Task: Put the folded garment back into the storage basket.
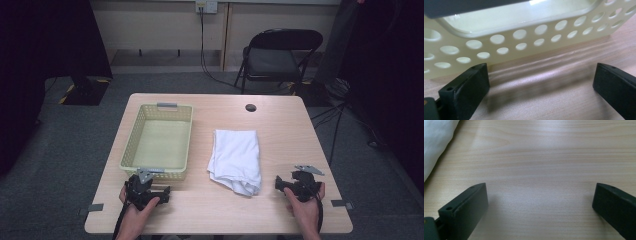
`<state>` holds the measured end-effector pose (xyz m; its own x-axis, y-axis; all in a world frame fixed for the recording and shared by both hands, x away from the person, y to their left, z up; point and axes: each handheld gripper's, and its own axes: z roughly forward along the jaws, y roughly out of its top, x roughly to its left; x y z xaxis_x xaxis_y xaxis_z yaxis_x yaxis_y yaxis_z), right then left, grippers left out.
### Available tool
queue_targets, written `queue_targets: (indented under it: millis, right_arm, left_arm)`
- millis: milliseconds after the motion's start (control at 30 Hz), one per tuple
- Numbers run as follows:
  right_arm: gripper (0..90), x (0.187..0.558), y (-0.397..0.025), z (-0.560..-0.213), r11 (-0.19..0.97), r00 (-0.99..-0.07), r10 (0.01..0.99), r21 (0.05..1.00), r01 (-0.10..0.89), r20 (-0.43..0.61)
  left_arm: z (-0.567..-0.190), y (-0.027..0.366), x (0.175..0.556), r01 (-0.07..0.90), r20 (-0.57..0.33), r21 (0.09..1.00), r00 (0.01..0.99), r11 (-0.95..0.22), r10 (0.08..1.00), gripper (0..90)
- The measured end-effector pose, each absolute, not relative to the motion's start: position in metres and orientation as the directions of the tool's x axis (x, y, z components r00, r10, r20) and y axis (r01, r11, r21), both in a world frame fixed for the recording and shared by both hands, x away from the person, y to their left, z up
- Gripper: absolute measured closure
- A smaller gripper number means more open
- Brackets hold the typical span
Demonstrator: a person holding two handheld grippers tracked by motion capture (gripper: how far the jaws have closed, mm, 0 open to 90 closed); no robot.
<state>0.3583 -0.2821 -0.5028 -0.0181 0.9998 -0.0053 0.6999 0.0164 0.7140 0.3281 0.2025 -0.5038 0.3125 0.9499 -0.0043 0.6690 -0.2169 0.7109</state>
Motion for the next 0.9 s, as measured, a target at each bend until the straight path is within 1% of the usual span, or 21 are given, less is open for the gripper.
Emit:
queue_targets:
  millis: [567, 900]
  right_arm:
    - [0.1, 0.3578, -0.2816, -0.5005, 0.024, -0.028, 1.000, 0.695, 0.719, -0.005]
    - [3.5, 0.3569, -0.2823, -0.4975, 0.019, -0.026, 1.000, 0.683, 0.730, -0.001]
  left_arm:
    - [-0.5036, 0.2031, 0.3274, 0.669, -0.003, 0.710, 0.314, -0.220, 0.949, 0.0]
    - [-0.5036, 0.2032, 0.3273, 0.669, -0.003, 0.710, 0.316, -0.220, 0.949, 0.0]
